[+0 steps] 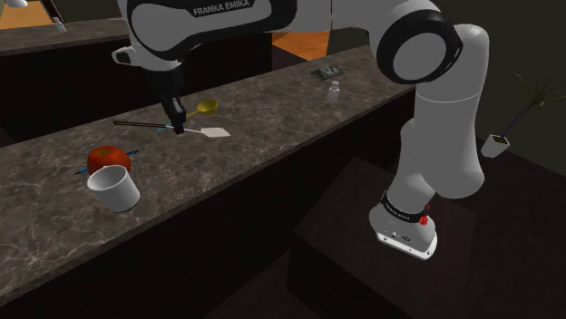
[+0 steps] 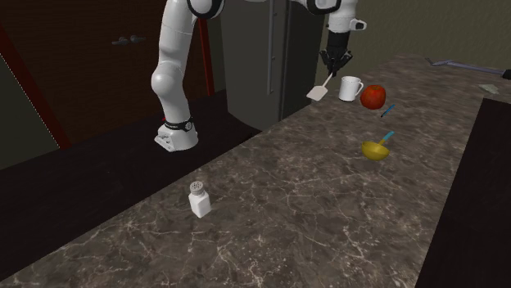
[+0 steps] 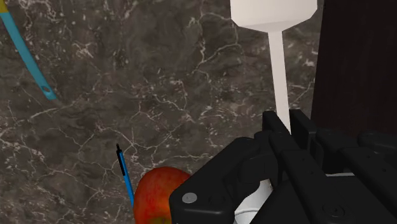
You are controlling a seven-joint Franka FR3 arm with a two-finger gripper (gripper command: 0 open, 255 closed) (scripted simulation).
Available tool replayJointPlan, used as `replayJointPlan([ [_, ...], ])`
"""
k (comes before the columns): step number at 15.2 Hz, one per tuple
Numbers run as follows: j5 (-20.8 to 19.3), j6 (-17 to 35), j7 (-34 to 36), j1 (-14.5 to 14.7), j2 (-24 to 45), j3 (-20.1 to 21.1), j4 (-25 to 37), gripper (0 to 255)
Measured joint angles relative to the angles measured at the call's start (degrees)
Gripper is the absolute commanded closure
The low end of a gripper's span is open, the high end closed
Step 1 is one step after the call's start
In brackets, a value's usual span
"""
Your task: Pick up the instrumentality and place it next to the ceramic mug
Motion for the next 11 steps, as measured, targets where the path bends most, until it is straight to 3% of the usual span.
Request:
replayJointPlan([
  [11, 0.32, 8.19, -0.36, 0.35, 0.83, 0.22, -7.39, 255],
])
